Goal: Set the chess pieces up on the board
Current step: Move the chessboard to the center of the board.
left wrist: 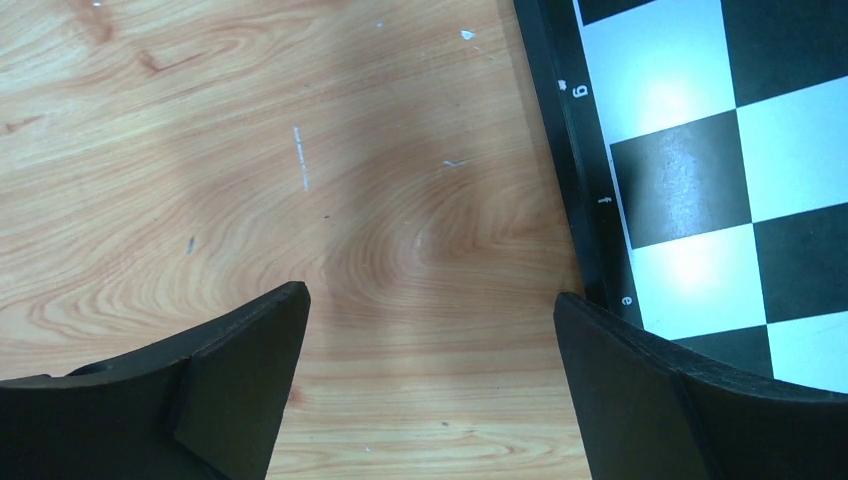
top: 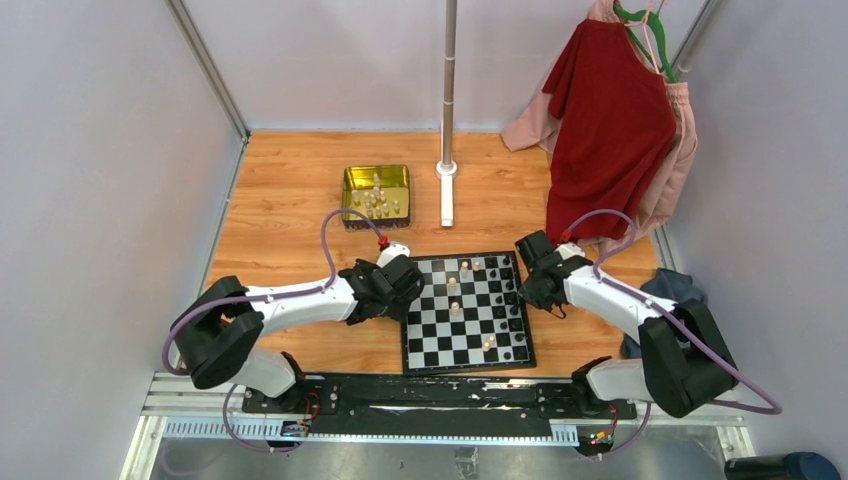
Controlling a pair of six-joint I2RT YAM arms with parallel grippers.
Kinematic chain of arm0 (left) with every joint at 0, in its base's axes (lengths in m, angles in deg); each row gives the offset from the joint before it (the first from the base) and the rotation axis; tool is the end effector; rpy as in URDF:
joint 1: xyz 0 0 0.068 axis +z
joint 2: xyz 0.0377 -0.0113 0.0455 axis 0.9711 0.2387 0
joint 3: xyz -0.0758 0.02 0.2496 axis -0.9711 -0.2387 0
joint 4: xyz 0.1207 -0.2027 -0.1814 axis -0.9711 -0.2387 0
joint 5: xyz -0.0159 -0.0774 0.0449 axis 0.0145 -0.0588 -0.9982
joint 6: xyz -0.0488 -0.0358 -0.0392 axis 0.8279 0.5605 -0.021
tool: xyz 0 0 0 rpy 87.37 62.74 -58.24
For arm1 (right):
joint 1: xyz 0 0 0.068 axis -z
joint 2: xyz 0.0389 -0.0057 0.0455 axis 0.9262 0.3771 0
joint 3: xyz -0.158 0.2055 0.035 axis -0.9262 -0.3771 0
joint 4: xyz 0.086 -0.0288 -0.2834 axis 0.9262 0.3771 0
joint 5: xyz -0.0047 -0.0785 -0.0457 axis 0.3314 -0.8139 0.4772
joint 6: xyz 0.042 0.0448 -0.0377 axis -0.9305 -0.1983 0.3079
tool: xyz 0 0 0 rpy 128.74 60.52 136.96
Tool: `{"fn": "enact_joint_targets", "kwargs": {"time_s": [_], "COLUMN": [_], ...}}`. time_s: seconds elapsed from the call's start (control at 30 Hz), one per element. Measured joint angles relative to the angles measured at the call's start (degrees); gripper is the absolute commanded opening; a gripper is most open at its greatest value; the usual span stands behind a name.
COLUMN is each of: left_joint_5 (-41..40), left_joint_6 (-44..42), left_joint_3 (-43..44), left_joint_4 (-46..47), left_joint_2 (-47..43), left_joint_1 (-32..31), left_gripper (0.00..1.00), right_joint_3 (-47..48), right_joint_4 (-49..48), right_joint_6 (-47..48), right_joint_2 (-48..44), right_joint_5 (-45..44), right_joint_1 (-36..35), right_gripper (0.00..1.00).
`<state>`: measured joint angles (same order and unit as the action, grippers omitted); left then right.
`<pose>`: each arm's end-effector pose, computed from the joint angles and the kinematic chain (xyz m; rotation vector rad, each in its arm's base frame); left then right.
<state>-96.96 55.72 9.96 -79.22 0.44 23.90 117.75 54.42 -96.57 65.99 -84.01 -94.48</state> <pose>0.1978 -0.2112 0.1056 0.3229 2.5028 0.0994 0.2452 0.1061 0.1085 0.8416 2.5018 0.1734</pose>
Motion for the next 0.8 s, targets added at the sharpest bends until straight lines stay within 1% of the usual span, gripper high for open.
{"fn": "enact_joint_targets", "kwargs": {"time_s": [0.2, 0.47, 0.8], "left_joint_5": [-2.2, -2.1, -1.9], "left_joint_6": [0.0, 0.2, -0.7], "left_joint_3": [0.5, 0.7, 1.8], "left_joint_4": [-0.8, 0.9, 3.1], "left_joint_2": [0.1, 0.5, 3.1], "left_joint_1": [0.5, 4.4, 7.1], "left_gripper": [1.0, 1.0, 1.0], "right_joint_3": [0.7, 2.1, 4.2], "right_joint_4": [-0.2, -0.5, -0.5], "right_joint_6": [-0.2, -0.2, -0.1], "right_joint_2": [0.9, 2.6, 5.2], "right_joint_5": [0.6, 1.9, 1.8], "right_joint_1": [-0.7, -1.2, -1.2], "right_gripper": [0.0, 0.0, 0.0]}}
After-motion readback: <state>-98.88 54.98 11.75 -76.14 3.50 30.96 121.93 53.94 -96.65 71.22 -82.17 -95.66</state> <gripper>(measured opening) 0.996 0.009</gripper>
